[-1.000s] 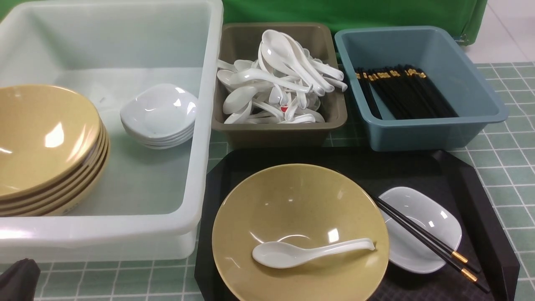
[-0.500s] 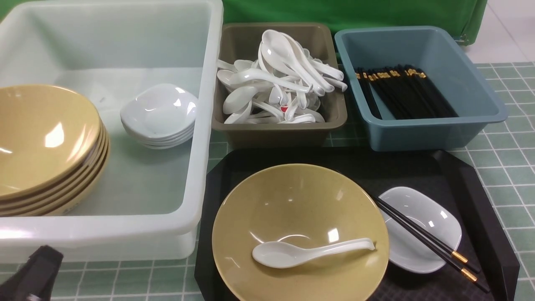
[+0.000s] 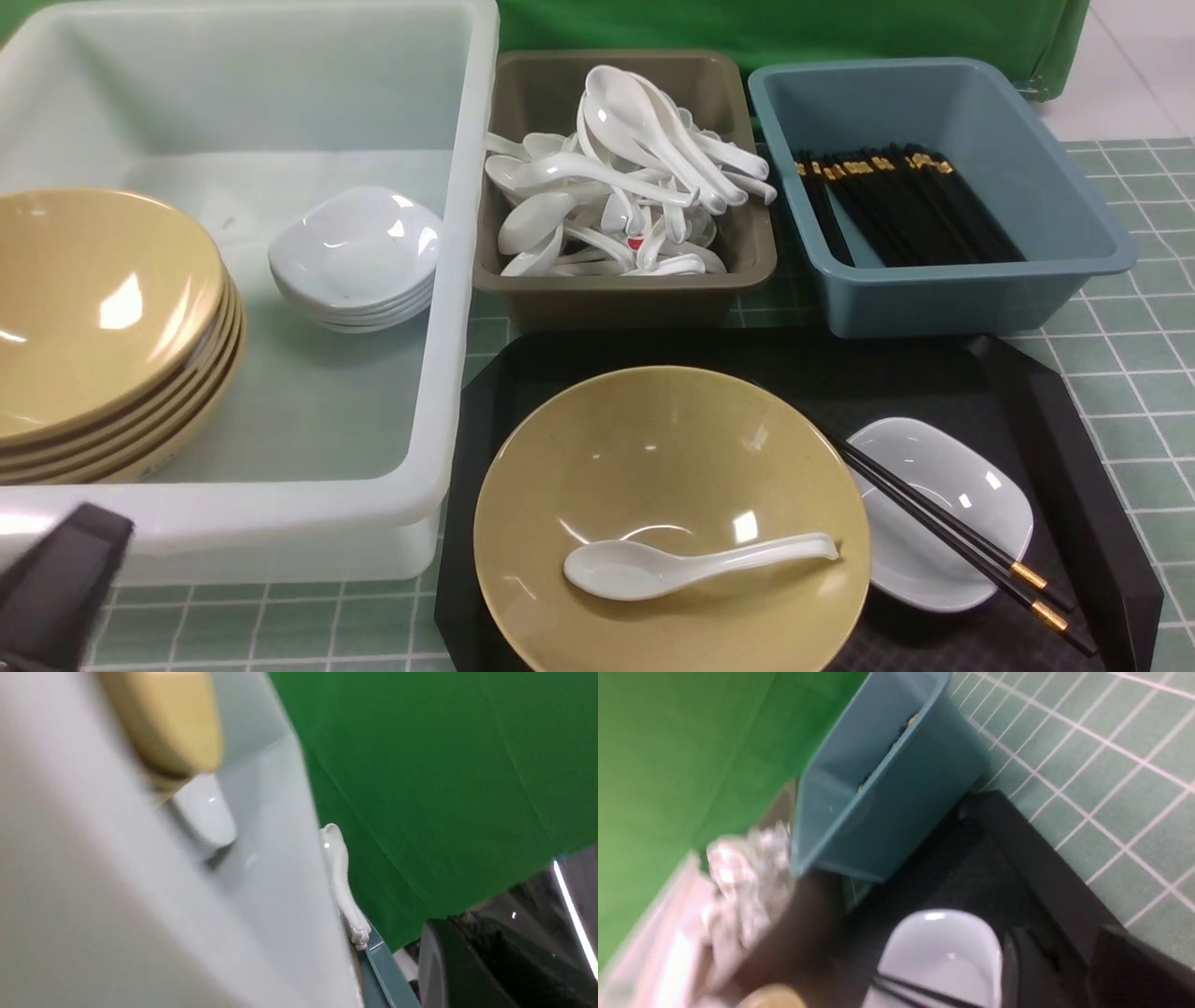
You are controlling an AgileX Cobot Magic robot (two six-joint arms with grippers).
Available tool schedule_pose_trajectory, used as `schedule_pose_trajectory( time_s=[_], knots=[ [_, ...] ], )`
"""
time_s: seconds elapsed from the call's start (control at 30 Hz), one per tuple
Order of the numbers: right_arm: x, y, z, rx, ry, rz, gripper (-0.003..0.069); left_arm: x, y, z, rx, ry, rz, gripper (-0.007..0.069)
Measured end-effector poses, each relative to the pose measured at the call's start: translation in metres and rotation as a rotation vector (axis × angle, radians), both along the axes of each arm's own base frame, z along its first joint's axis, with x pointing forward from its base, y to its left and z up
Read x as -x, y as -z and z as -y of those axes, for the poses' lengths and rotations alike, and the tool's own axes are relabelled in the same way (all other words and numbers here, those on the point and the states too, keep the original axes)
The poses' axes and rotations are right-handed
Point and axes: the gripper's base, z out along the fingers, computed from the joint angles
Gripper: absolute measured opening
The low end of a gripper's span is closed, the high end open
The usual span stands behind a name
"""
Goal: On blue table put chopsticks spoon bowls plates into blue grey white boxes.
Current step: 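Move the grippers toward the tableware on the black tray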
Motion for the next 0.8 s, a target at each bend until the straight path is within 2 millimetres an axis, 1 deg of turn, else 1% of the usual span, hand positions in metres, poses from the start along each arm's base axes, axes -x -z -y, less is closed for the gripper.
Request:
schedule_pose_trajectory(
  time_s=[0.03, 0.07, 0.1, 0.13, 0.2, 0.23, 0.27, 0.3, 0.33, 0.37, 0.4, 0.43, 0.5, 0.57, 0.6, 0.63, 0.7, 0.73, 0.8],
  knots=[
    [0.001, -0.008, -0.001, 0.047, -0.028, 0.003, 0.0212, 0.002, -0.01, 0.001, -0.067, 0.009, 0.022, -0.0012],
    [0.003, -0.021, -0.002, 0.098, -0.058, 0.021, 0.019, 0.004, -0.022, 0.003, -0.149, 0.021, 0.032, -0.0012],
    [0.002, -0.029, -0.003, 0.152, -0.082, 0.02, 0.0174, 0.004, -0.029, 0.004, -0.186, 0.032, 0.027, -0.0012],
    [0.003, -0.043, -0.004, 0.208, -0.114, 0.025, 0.0141, 0.002, -0.036, 0.004, -0.259, 0.039, 0.005, -0.0012],
    [-0.002, -0.061, -0.006, 0.323, -0.172, -0.004, 0.0092, -0.008, -0.052, 0.004, -0.393, 0.063, -0.07, -0.0012],
    [-0.008, -0.074, -0.007, 0.382, -0.207, -0.025, 0.0062, -0.016, -0.056, 0.004, -0.45, 0.09, -0.137, -0.0012],
    [-0.012, -0.082, -0.008, 0.442, -0.237, -0.04, 0.0049, -0.02, -0.063, 0.004, -0.507, 0.106, -0.171, -0.0012],
    [-0.019, -0.094, -0.009, 0.519, -0.284, -0.077, 0.0039, -0.027, -0.068, 0.003, -0.547, 0.131, -0.22, -0.0012],
    [-0.025, -0.105, -0.011, 0.581, -0.327, -0.108, 0.0036, -0.035, -0.075, 0.002, -0.607, 0.16, -0.283, -0.0012],
    [-0.033, -0.11, -0.012, 0.641, -0.369, -0.147, 0.0036, -0.04, -0.078, 0.001, -0.647, 0.177, -0.324, -0.0012],
    [-0.048, -0.123, -0.015, 0.732, -0.461, -0.237, 0.0036, -0.052, -0.088, -0.001, -0.718, 0.235, -0.42, -0.0012],
    [-0.052, -0.13, -0.016, 0.777, -0.509, -0.274, 0.0036, -0.058, -0.092, -0.001, -0.749, 0.267, -0.465, -0.0012],
    [-0.07, -0.139, -0.019, 0.853, -0.642, -0.396, 0.0036, -0.071, -0.103, -0.003, -0.826, 0.355, -0.551, -0.0012],
    [-0.091, -0.144, -0.025, 0.892, -0.773, -0.501, 0.0036, -0.085, -0.114, 0.001, -0.917, 0.467, -0.578, -0.0012],
    [-0.093, -0.145, -0.026, 0.896, -0.784, -0.506, 0.0036, -0.084, -0.116, 0.001, -0.921, 0.472, -0.573, -0.0012],
    [-0.104, -0.146, -0.031, 0.927, -0.864, -0.536, 0.0036, -0.092, -0.122, 0.007, -0.972, 0.548, -0.554, -0.0012],
    [-0.116, -0.146, -0.04, 0.961, -0.949, -0.556, 0.0036, -0.101, -0.128, 0.019, -1.028, 0.642, -0.511, -0.0012],
    [-0.127, -0.141, -0.048, 0.988, -1.021, -0.57, 0.0036, -0.109, -0.131, 0.032, -1.064, 0.72, -0.481, -0.0012],
    [-0.139, -0.132, -0.06, 1.01, -1.1, -0.59, 0.0039, -0.113, -0.13, 0.049, -1.112, 0.817, -0.447, -0.0012]
  ],
)
